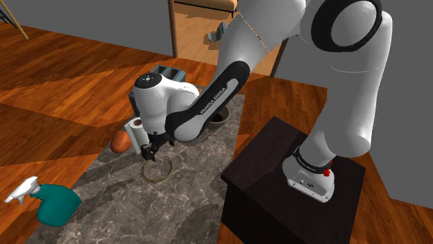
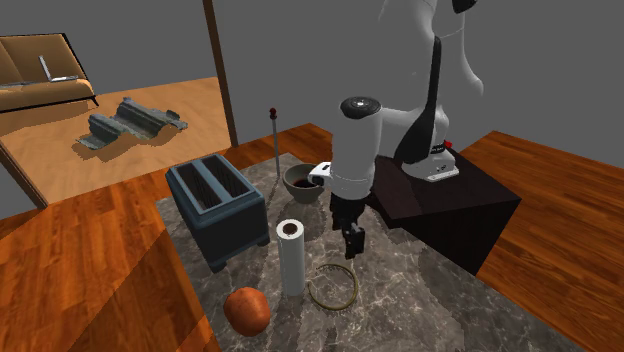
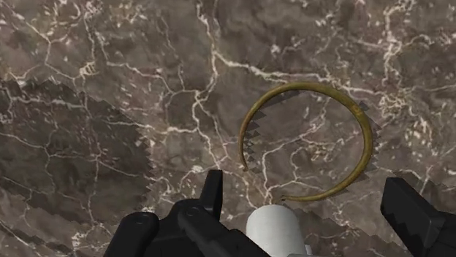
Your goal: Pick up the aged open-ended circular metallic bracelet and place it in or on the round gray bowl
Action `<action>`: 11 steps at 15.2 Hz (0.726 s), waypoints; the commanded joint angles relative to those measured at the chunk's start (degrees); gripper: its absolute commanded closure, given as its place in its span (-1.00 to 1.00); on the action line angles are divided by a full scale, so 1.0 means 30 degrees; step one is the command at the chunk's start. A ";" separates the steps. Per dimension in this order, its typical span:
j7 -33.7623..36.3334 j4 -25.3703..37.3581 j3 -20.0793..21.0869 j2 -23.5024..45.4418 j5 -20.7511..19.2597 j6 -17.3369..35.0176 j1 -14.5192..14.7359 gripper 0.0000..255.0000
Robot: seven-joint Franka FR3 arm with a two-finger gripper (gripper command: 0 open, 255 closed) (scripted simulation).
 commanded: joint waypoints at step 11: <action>0.1867 0.6981 -0.1360 0.7116 -0.1817 -0.0141 0.3244 -1.00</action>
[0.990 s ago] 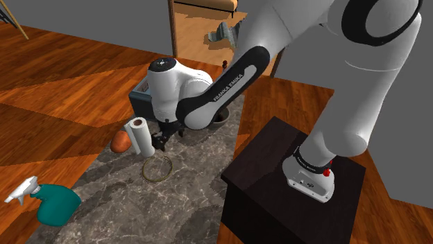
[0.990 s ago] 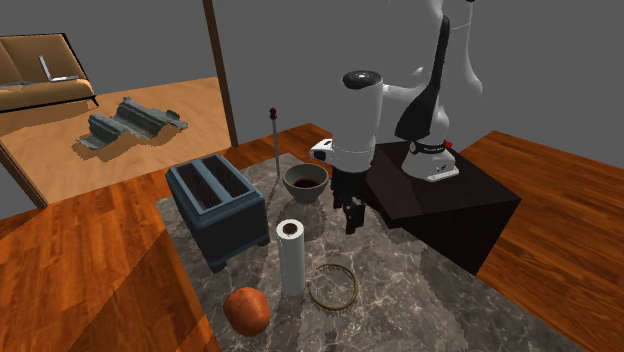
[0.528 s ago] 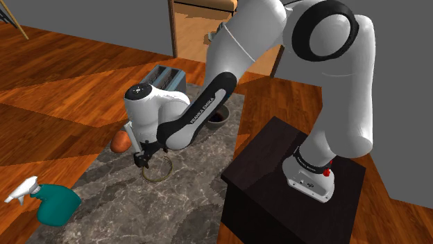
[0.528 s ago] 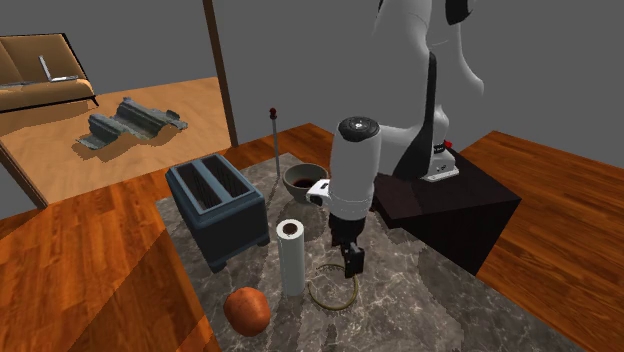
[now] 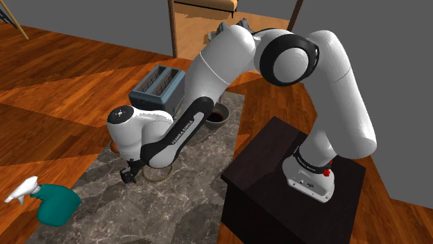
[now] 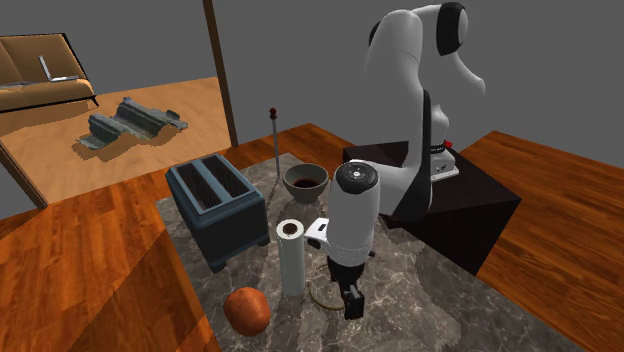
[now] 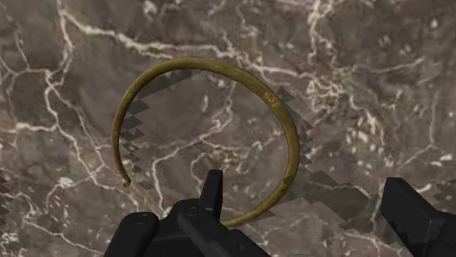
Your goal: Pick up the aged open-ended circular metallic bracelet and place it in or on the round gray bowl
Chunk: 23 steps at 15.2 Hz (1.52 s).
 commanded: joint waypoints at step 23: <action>0.0220 0.0714 -0.0447 0.1488 -0.0412 0.0795 0.0381 1.00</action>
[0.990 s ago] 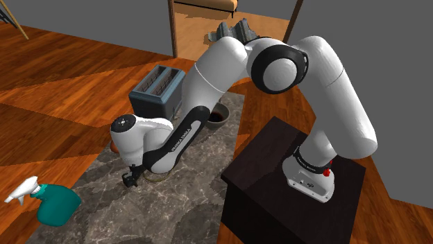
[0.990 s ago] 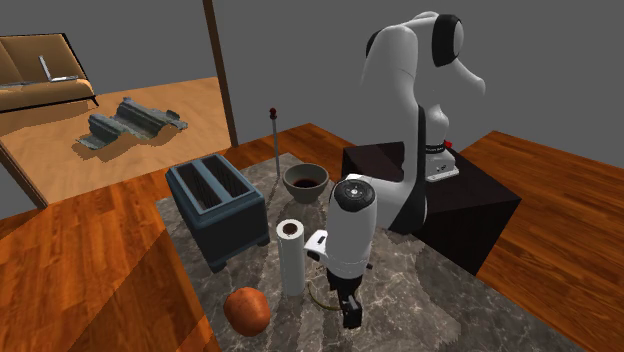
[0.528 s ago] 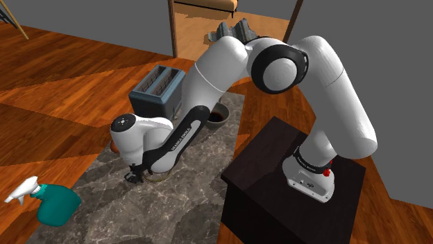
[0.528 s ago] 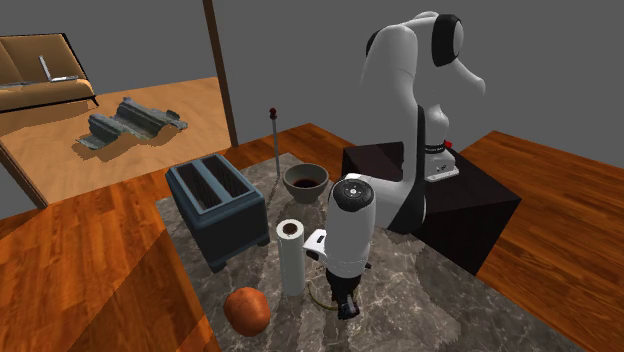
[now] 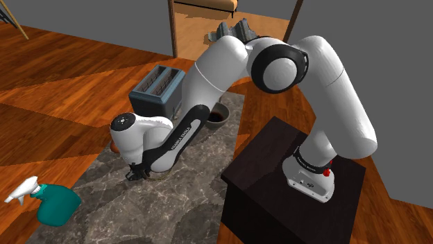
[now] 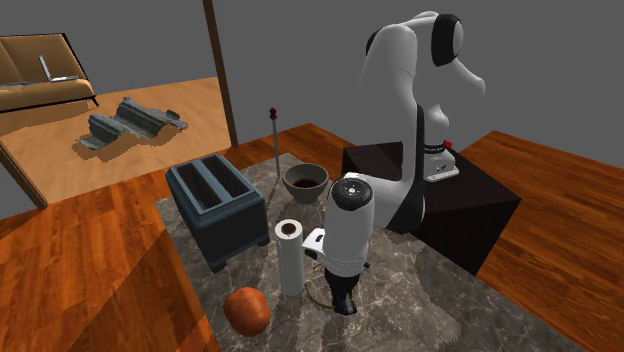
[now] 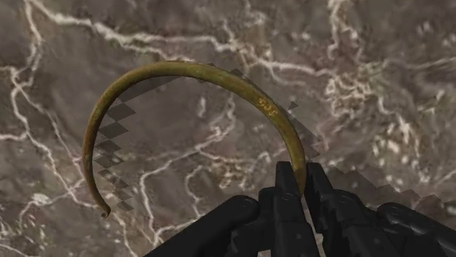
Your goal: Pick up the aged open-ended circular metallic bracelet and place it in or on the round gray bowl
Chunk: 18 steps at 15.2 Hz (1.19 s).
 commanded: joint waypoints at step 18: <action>-0.0644 -0.0925 0.1270 -0.3344 0.1163 -0.2356 -0.0817 1.00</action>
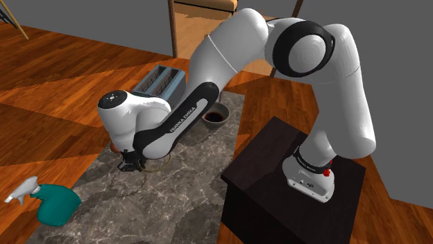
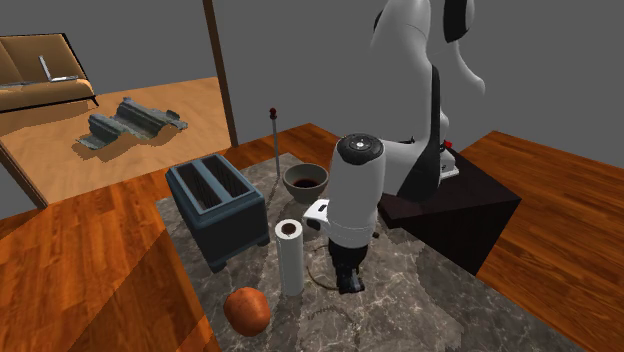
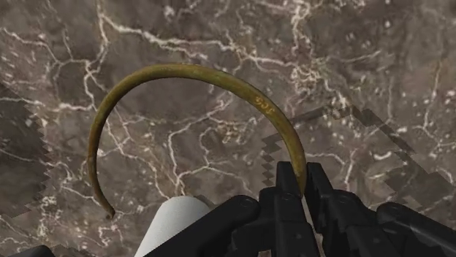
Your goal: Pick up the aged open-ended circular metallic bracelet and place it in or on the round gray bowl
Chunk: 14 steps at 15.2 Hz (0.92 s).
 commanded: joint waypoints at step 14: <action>-0.0640 0.0305 0.0846 -0.2399 0.1097 -0.2628 -0.0568 1.00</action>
